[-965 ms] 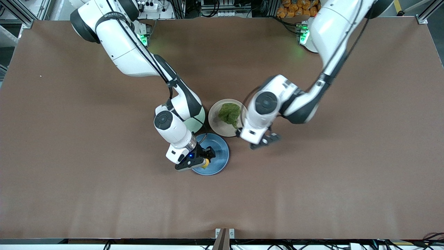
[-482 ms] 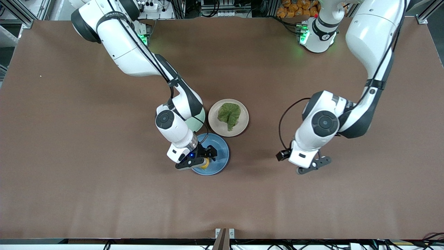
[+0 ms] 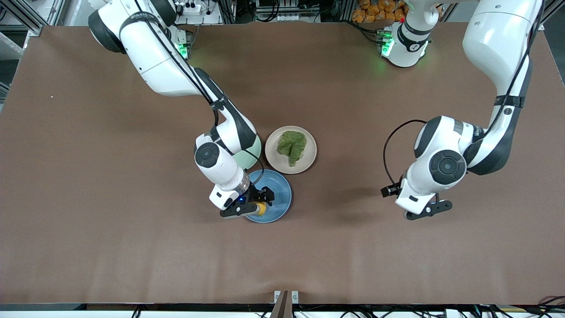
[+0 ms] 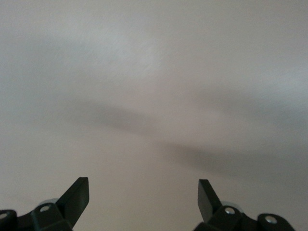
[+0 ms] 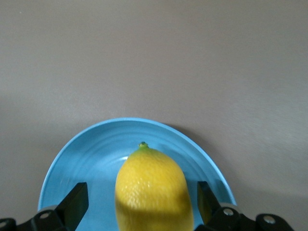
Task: Place lemon and lettuce in plates
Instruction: 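Release the lettuce on the beige plate while the right gripper lowers the lemon, then open the right gripper over the blue plate, releasing the lemon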
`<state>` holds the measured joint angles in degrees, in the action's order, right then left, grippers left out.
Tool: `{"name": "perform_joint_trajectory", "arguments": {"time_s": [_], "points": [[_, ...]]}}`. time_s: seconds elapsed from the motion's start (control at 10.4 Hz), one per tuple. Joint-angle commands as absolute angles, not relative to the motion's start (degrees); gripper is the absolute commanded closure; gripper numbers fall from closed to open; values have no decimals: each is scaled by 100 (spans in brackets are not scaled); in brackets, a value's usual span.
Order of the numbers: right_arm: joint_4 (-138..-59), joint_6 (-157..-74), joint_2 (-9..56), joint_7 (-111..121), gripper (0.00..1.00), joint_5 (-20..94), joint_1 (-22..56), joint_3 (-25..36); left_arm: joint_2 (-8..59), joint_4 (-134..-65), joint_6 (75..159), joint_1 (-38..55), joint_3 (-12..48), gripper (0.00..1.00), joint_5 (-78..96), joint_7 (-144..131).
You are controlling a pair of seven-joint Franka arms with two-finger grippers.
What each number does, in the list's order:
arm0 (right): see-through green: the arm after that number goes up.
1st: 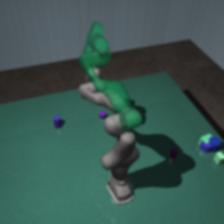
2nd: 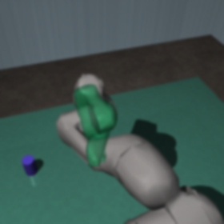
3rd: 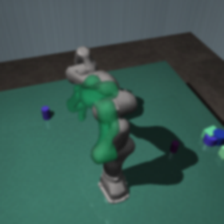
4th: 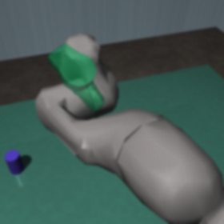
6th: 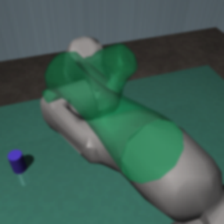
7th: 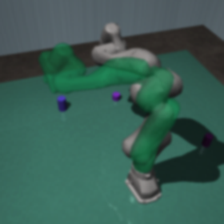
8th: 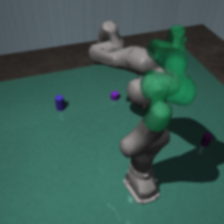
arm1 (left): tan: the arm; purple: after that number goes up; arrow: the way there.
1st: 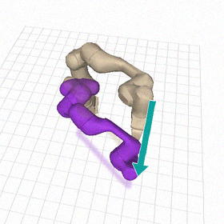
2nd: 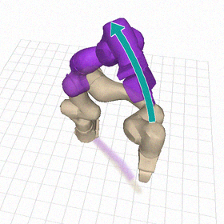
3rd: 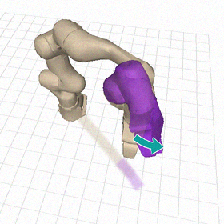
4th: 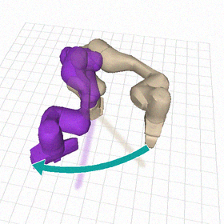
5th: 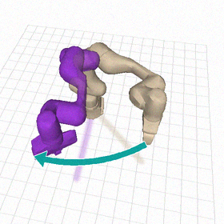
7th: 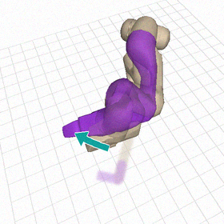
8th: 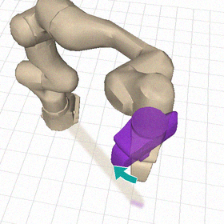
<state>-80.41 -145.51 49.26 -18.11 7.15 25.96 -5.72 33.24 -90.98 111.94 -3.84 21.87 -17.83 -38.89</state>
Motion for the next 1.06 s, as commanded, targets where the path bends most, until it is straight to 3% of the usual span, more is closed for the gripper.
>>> {"name": "perform_joint_trajectory", "arguments": {"time_s": [0.0,0.39,0.58,0.96], "points": [[-8183,-13372,4142,-1855,0,703,2400,-598,2683,-10087,11276,-475,2215,0,-1793,-3710],[-8603,-11895,3132,-935,0,721,1699,-606,1743,-11011,11285,-291,1689,0,-881,-2710],[-8876,-11289,2657,-293,0,695,1224,-598,1294,-11336,11285,313,979,0,-494,-2462],[-8938,-9925,1891,53,0,607,712,-265,687,-11575,11180,413,861,0,-370,-2443]]}}
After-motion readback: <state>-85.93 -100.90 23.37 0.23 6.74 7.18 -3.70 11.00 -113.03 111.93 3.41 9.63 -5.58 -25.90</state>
